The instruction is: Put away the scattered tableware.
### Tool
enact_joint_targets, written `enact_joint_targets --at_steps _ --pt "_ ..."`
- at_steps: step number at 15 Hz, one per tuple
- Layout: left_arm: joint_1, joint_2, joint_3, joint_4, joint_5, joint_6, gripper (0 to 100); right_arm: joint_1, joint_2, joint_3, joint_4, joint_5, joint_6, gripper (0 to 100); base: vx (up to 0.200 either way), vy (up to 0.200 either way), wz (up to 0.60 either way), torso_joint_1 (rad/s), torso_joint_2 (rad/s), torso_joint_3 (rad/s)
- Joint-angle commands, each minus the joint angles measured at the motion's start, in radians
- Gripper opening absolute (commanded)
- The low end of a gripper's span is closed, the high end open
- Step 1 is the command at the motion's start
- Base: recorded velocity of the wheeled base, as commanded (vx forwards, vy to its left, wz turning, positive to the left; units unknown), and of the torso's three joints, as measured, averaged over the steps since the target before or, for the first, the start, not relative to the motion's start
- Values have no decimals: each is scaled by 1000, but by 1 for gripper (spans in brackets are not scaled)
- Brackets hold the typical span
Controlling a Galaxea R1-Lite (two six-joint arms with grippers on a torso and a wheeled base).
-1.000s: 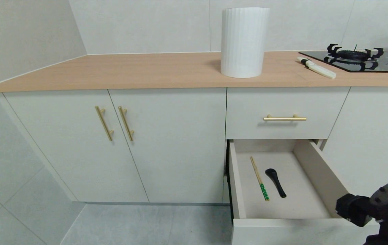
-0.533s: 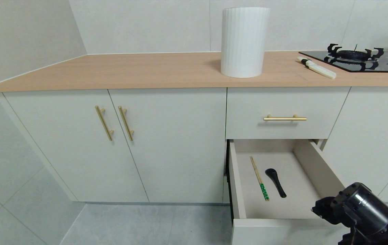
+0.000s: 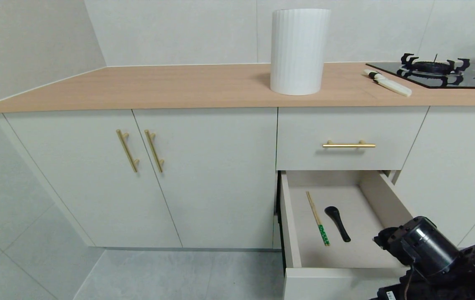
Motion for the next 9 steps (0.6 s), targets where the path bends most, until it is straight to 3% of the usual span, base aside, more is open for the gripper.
enact_joint_targets --at_steps 1,9 --pt "0 0 0 1 0 -1 100 -19 11 1 -23 -15 -1 100 0 0 0 0 0 0" --pt "0 0 0 1 0 -1 100 -83 35 -3 -140 -20 -9 100 0 0 0 0 0 0"
